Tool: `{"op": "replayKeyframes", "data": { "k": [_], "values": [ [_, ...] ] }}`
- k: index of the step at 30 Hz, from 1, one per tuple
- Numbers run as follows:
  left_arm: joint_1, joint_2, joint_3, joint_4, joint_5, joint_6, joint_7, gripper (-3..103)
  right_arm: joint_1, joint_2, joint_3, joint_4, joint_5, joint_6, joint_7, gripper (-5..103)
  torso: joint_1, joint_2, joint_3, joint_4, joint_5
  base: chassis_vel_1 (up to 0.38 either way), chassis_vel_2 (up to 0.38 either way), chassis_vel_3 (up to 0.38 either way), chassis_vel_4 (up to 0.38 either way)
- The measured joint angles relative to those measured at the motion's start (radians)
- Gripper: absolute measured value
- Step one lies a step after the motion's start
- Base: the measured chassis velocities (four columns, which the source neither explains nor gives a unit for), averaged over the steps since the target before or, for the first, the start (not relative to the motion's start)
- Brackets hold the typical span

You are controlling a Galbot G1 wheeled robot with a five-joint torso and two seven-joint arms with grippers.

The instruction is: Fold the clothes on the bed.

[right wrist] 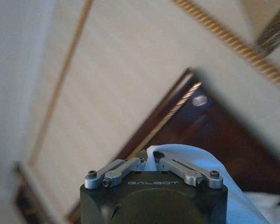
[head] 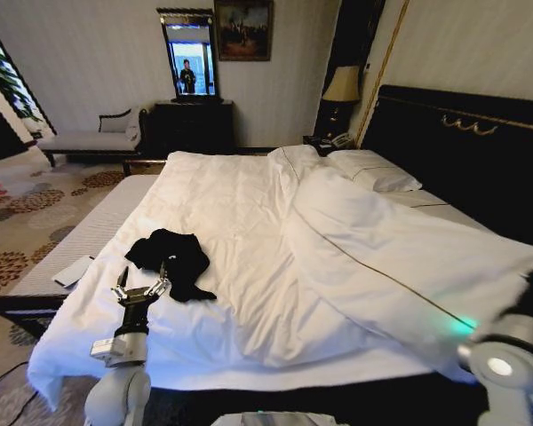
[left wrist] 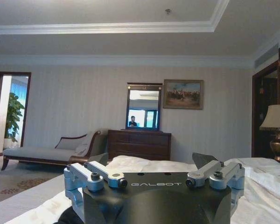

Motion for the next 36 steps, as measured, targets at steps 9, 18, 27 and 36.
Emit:
{"op": "replayKeyframes", "data": {
  "k": [9, 18, 27, 36],
  "values": [
    [0.001, 0.000, 0.004, 0.002, 0.006, 0.001, 0.000, 100, -0.039, 0.009, 0.011, -0.114, -0.047, 0.024, 0.105, 0, 0.000, 0.000, 0.000, 0.0000, -0.0002, 0.000, 0.000, 0.000, 0.000],
    [0.005, 0.005, -0.001, -0.001, -0.002, 0.001, 0.000, 100, -0.064, 0.009, 0.023, -0.221, -0.090, 0.042, 0.164, 0, 0.000, 0.000, 0.000, 0.0006, 0.0000, 0.000, 0.000, 0.000, 0.000],
    [-0.004, 0.000, 0.005, 0.010, -0.001, 0.001, 0.000, 100, -0.095, 0.001, 0.030, -0.290, -0.106, 0.027, 0.221, 0, 0.000, 0.000, 0.000, 0.0003, -0.0001, 0.000, 0.000, 0.000, 0.000],
    [-0.003, 0.000, -0.002, 0.008, -0.002, -0.001, 0.000, 100, -0.127, 0.027, -0.020, -0.315, -0.179, -0.007, 0.324, 0, 0.000, 0.000, 0.000, 0.0003, -0.0003, 0.000, 0.000, 0.000, 0.000]
  ]
}}
